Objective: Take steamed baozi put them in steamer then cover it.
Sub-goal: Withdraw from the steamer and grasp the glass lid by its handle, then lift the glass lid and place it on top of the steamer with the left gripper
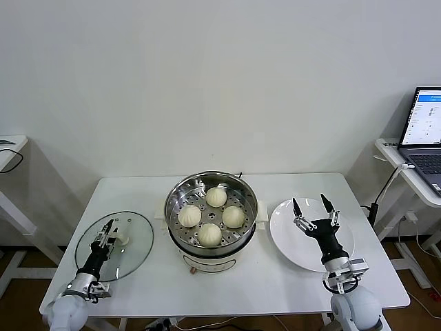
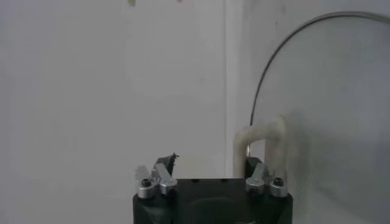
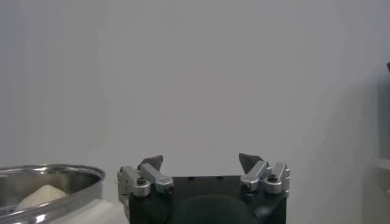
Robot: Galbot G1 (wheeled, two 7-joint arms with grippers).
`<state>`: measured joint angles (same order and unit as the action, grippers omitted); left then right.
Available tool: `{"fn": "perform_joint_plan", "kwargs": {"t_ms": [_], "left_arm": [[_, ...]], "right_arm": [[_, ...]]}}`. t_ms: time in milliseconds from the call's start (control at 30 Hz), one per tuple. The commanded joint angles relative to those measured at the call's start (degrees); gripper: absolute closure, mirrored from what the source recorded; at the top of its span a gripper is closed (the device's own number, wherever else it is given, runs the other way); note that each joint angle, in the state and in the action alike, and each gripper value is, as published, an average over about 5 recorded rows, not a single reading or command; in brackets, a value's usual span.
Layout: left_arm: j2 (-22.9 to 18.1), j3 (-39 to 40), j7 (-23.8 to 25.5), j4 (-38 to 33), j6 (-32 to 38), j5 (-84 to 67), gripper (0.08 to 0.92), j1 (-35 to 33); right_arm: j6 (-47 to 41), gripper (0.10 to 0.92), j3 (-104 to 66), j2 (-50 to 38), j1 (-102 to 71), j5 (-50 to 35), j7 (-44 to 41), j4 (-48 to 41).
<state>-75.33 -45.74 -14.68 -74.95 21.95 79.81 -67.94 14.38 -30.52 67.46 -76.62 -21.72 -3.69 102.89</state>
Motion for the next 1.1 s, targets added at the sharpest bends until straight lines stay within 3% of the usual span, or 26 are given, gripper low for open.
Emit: {"fn": "perform_joint_plan", "kwargs": {"t_ms": [33, 367, 567, 733, 900, 1100], "left_arm": [[-0.2, 0.2, -1.1, 0.8, 0.6, 0.8, 0.526, 0.4], [-0.3, -2.3, -1.6, -9.2, -0.9, 1.1, 0.794, -2.9], [0.3, -6.4, 0.2, -19.7, -3.5, 0.2, 0.812, -7.6], [3.0, -7.3, 5.8, -30.3, -11.3, -7.0, 0.812, -13.2], [5.8, -3.4, 12.7, -41.5, -20.0, -13.3, 0.812, -17.7], [8.6, 5.4, 19.1, -51.5, -30.6, -14.4, 0.812, -18.5]], "right_arm": [[0.4, 0.203, 0.1, 0.1, 0.1, 0.0, 0.0, -0.3], [0.7, 0.203, 0.1, 0.0, 0.5, -0.1, 0.1, -0.4], [0.5, 0.203, 0.1, -0.2, 0.8, -0.3, 0.1, -0.3], [0.2, 0.203, 0.2, -0.4, 1.2, -0.6, 0.1, -0.1], [0.0, 0.203, 0.5, -0.3, 1.6, -0.6, 0.0, -0.1], [0.0, 0.203, 0.3, 0.1, 1.9, -0.6, 0.0, 0.0]]}}
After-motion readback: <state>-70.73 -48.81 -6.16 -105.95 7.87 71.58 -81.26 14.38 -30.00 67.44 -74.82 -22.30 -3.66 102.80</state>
